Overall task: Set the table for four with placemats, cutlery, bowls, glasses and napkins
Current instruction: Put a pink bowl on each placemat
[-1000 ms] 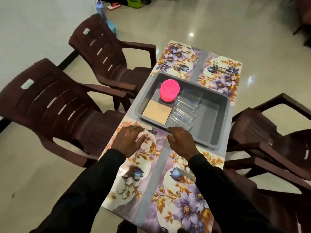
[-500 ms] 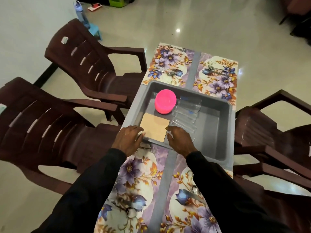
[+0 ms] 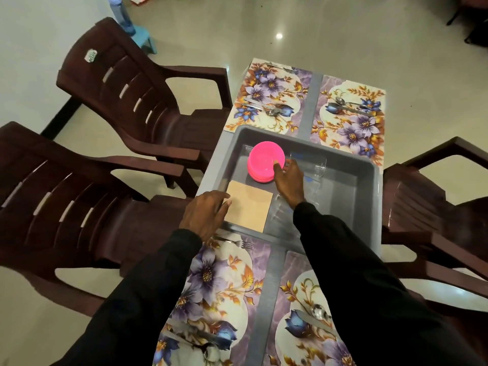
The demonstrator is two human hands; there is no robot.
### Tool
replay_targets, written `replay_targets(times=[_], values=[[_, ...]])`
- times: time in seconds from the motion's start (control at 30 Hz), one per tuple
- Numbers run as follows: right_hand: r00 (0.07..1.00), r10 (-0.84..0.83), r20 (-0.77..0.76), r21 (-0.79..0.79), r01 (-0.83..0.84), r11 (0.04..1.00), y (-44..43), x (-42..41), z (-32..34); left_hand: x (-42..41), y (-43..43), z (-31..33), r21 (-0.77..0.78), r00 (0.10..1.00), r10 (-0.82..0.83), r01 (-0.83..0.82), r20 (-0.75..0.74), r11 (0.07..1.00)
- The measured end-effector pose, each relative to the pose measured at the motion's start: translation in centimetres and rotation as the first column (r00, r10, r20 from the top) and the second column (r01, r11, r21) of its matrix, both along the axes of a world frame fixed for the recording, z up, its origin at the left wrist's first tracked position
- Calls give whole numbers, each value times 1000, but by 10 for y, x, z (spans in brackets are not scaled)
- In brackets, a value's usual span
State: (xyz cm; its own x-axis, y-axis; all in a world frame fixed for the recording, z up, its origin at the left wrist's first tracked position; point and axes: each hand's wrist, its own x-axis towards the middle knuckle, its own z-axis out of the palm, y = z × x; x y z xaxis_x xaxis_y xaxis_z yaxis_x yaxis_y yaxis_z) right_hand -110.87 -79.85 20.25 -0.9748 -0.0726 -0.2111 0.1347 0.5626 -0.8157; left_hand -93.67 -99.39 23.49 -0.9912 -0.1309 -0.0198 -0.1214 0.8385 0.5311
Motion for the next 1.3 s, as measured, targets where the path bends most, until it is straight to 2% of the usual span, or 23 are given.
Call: replay_targets(times=[0.13,0.27,0.53,0.67,0.8,0.87,0.93,0.97,1.03,1.1,1.17,1.2,1.3], values=[[991,-126,50,2,126,992,-19,-20,-9,11,-8,-4,157,994,109,-103,-30,982],[978,-175,111,-17,178,984,-31,-35,-15,28,-15,-8,230,986,159,-145,-42,962],[933,-253,256,-105,287,952,-45,-41,-29,59,-21,-8,147,989,146,-144,-6,979],[946,-216,243,-115,249,962,-47,-32,-25,68,-13,-3,184,985,172,-165,-21,969],[975,-123,186,-150,152,977,-43,-11,-1,76,-4,-1,346,973,229,-221,16,912],[977,-82,196,-190,119,975,-36,8,14,79,2,1,481,958,277,-275,67,833],[974,-28,227,-253,86,964,-24,31,31,81,8,0,613,937,322,-336,138,715],[974,0,226,-279,65,958,-16,45,40,84,12,-1,689,919,347,-375,188,620],[976,54,212,-330,19,944,-2,75,60,92,21,5,808,860,391,-469,327,356],[976,106,188,-353,-34,935,10,107,76,101,32,15,831,800,376,-543,468,120],[975,170,146,-312,-118,943,21,141,86,113,42,22,808,759,303,-584,576,-73],[971,195,142,-286,-148,947,26,158,91,121,46,25,790,749,253,-595,612,-148],[948,260,181,-263,-208,942,37,207,101,147,62,31,726,719,149,-625,679,-287]])
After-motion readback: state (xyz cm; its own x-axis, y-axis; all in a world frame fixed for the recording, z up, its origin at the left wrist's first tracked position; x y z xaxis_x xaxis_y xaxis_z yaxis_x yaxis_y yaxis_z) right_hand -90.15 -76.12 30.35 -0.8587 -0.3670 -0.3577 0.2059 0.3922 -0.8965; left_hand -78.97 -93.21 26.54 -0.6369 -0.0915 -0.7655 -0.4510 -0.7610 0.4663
